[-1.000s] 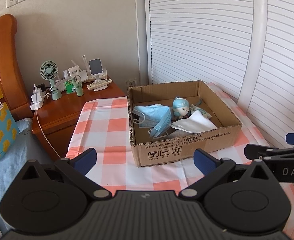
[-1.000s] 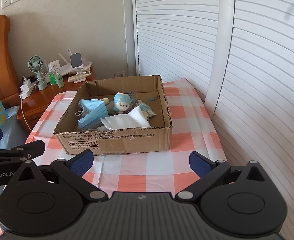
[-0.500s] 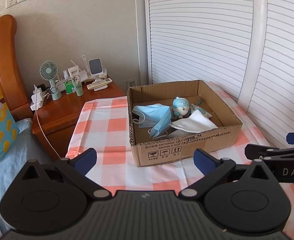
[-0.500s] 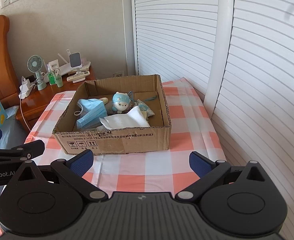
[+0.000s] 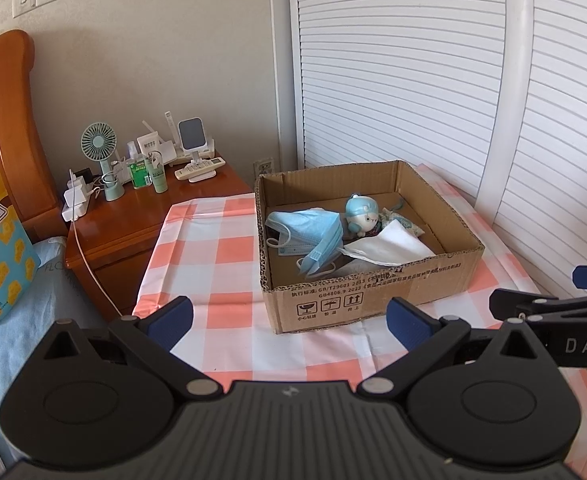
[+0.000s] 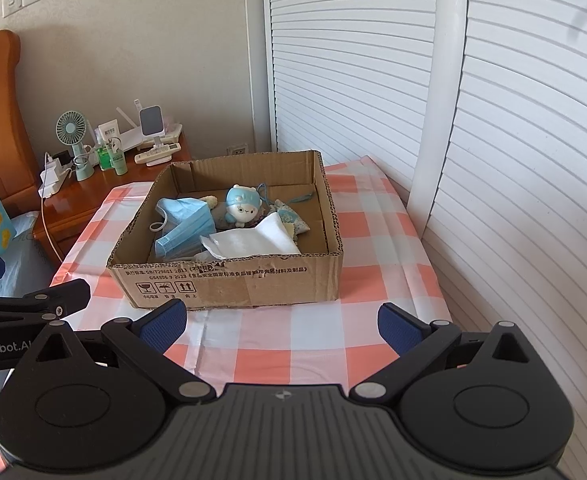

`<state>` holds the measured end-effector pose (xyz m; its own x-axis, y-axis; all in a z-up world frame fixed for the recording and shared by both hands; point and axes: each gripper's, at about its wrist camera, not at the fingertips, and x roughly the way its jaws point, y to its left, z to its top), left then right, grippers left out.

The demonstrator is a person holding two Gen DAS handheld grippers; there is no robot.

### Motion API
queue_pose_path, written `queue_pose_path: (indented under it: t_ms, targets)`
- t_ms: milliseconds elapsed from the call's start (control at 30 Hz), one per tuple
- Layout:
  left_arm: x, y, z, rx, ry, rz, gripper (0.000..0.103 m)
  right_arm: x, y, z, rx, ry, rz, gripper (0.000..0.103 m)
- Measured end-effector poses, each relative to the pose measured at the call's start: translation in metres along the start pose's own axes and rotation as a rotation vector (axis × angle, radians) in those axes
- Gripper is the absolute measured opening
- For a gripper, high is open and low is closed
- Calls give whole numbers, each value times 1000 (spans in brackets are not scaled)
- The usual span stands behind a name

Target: Organize soft objects

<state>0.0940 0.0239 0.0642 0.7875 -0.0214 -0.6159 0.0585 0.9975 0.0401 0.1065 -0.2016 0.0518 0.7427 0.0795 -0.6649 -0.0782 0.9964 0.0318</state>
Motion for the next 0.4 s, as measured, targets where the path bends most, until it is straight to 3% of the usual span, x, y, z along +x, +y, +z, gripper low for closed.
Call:
queue_pose_path:
  t_ms: [400]
  targets:
    - [0,0,0,0,1,-2,102,-1,0,0,-2,-1,2,103]
